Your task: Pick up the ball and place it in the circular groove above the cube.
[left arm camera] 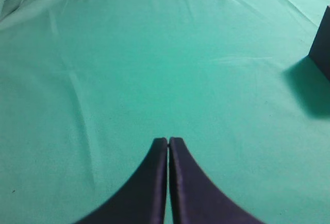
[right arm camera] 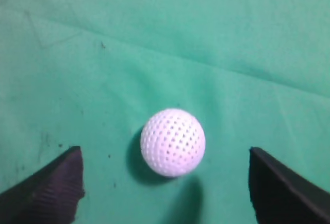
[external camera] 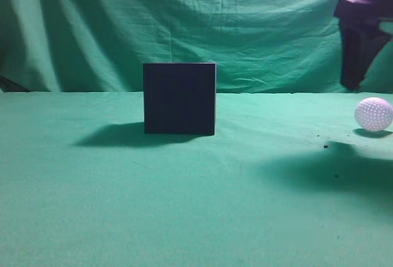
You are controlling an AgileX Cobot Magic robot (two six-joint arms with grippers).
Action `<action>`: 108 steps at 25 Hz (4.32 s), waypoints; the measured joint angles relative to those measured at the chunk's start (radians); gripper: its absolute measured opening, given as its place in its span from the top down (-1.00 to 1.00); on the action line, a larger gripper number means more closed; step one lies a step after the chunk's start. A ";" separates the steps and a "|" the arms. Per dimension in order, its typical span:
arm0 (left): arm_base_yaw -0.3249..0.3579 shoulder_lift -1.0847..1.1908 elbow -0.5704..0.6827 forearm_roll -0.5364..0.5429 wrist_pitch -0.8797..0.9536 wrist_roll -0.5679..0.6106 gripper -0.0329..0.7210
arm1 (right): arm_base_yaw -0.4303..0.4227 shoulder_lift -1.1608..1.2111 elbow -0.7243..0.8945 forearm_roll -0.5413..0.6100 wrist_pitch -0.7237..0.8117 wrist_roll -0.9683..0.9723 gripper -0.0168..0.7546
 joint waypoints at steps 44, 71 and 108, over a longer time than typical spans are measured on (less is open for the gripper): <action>0.000 0.000 0.000 0.000 0.000 0.000 0.91 | 0.427 0.230 -0.538 0.031 0.163 0.064 0.21; 0.000 0.000 0.000 0.000 0.000 0.000 0.91 | 0.427 0.187 -0.542 0.014 0.177 0.064 -0.16; 0.000 0.000 0.000 0.000 0.000 0.000 0.91 | 0.427 -1.144 0.147 -0.091 0.330 0.237 0.96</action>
